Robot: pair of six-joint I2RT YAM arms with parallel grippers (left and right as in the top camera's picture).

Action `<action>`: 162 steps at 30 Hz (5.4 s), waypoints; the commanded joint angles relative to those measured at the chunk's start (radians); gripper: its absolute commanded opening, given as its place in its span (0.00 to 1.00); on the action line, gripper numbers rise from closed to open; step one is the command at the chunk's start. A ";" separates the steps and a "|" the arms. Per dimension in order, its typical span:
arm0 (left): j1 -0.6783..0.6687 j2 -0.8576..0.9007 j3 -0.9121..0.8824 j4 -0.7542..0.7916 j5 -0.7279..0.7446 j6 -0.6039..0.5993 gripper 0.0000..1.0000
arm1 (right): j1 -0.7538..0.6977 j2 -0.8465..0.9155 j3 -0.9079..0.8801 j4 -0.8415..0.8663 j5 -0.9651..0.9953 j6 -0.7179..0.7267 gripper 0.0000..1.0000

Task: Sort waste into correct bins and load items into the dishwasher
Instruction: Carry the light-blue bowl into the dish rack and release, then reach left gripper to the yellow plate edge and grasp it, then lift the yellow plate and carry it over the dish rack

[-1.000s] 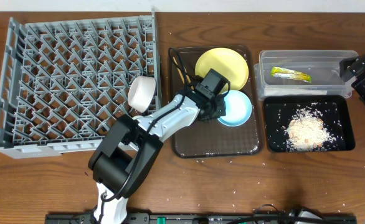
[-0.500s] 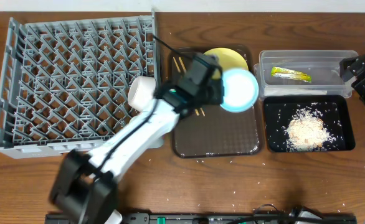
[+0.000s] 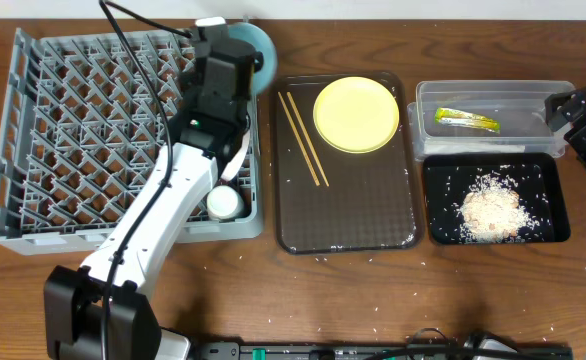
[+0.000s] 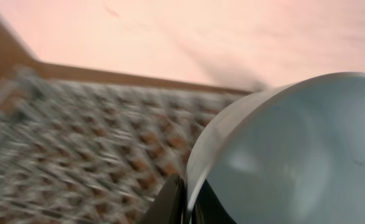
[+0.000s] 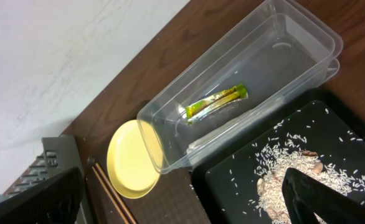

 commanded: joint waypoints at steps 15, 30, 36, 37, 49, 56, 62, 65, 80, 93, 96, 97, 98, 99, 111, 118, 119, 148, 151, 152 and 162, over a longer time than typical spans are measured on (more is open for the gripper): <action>0.060 0.299 0.008 0.336 -0.594 0.476 0.07 | -0.004 0.002 0.014 -0.001 -0.003 0.003 0.99; -0.018 0.380 0.008 0.326 -0.656 0.517 0.08 | -0.004 0.002 0.014 -0.001 -0.003 0.003 0.99; -0.040 0.380 0.006 0.226 -0.656 0.517 0.07 | -0.004 0.002 0.014 -0.001 -0.003 0.003 0.99; -0.041 0.380 0.006 0.205 -0.656 0.516 0.07 | -0.004 0.002 0.014 -0.001 -0.003 0.003 0.99; -0.111 0.377 0.006 0.148 -0.678 0.517 0.30 | -0.004 0.002 0.014 -0.001 -0.003 0.003 0.99; -0.158 0.377 0.006 0.124 -0.620 0.517 0.45 | -0.004 0.002 0.014 -0.001 -0.003 0.003 0.99; -0.160 0.370 0.006 0.089 -0.518 0.498 0.55 | -0.004 0.002 0.014 -0.001 -0.003 0.003 0.99; -0.161 0.347 0.008 0.090 -0.453 0.497 0.60 | -0.004 0.002 0.014 -0.001 -0.003 0.003 0.99; -0.159 0.060 0.011 0.014 0.351 -0.086 0.83 | -0.004 0.002 0.014 -0.001 -0.003 0.003 0.99; -0.217 0.339 0.011 0.016 0.606 -0.683 0.73 | -0.004 0.002 0.014 -0.001 -0.003 0.003 0.99; -0.219 0.381 0.011 0.017 0.607 -0.750 0.72 | -0.004 0.002 0.014 -0.001 -0.003 0.003 0.99; -0.221 0.397 0.011 0.021 0.607 -0.771 0.68 | -0.004 0.002 0.014 -0.001 -0.003 0.003 0.99; -0.223 0.407 0.011 0.027 0.607 -0.781 0.67 | -0.004 0.002 0.014 -0.001 -0.003 0.003 0.99; -0.225 0.415 0.011 0.031 0.607 -0.792 0.66 | -0.004 0.002 0.014 -0.001 -0.003 0.003 0.99; -0.274 0.498 0.011 0.128 0.587 -0.873 0.53 | -0.004 0.002 0.014 -0.001 -0.003 0.003 0.99; -0.274 0.516 0.011 0.130 0.571 -0.937 0.50 | -0.004 0.002 0.014 -0.001 -0.003 0.003 0.99; -0.274 0.525 0.011 0.131 0.571 -0.945 0.49 | -0.004 0.002 0.014 -0.001 -0.003 0.003 0.99; -0.218 0.568 0.011 0.190 0.553 -1.014 0.07 | -0.004 0.002 0.014 -0.001 -0.003 0.003 0.99; -0.206 0.548 0.011 0.194 0.553 -1.013 0.08 | -0.004 0.002 0.014 -0.001 -0.003 0.003 0.99; -0.204 0.537 0.011 0.196 0.553 -1.009 0.07 | -0.004 0.002 0.014 -0.001 -0.003 0.003 0.99; -0.201 0.338 0.011 0.215 0.553 -0.823 0.07 | -0.004 0.002 0.014 -0.001 -0.003 0.003 0.99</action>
